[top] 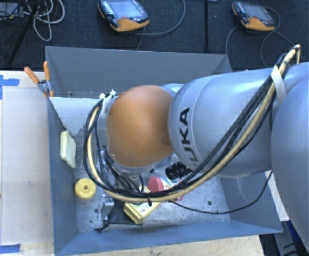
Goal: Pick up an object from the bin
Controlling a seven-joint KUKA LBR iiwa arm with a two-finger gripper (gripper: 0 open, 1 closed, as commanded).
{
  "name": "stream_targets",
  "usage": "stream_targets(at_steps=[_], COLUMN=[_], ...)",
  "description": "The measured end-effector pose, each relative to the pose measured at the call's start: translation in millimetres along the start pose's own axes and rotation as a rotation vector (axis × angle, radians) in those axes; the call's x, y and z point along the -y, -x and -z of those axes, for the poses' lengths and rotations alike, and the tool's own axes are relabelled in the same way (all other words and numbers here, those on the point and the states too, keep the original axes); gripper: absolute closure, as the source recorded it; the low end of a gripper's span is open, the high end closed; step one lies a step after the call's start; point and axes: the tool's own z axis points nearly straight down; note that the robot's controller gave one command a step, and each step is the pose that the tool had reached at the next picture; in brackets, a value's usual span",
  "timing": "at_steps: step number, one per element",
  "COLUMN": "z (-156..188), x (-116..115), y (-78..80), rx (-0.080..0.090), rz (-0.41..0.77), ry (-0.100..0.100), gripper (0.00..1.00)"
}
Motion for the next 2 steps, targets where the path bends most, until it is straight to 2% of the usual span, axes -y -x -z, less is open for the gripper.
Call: stream_targets(at_steps=[1, 2], z=[-5, -23], x=[0, 38], y=[2.1, 5.0], rx=[0.006, -0.011], rz=[0.013, 0.14], ry=[0.003, -0.003], gripper=[0.0, 0.0])
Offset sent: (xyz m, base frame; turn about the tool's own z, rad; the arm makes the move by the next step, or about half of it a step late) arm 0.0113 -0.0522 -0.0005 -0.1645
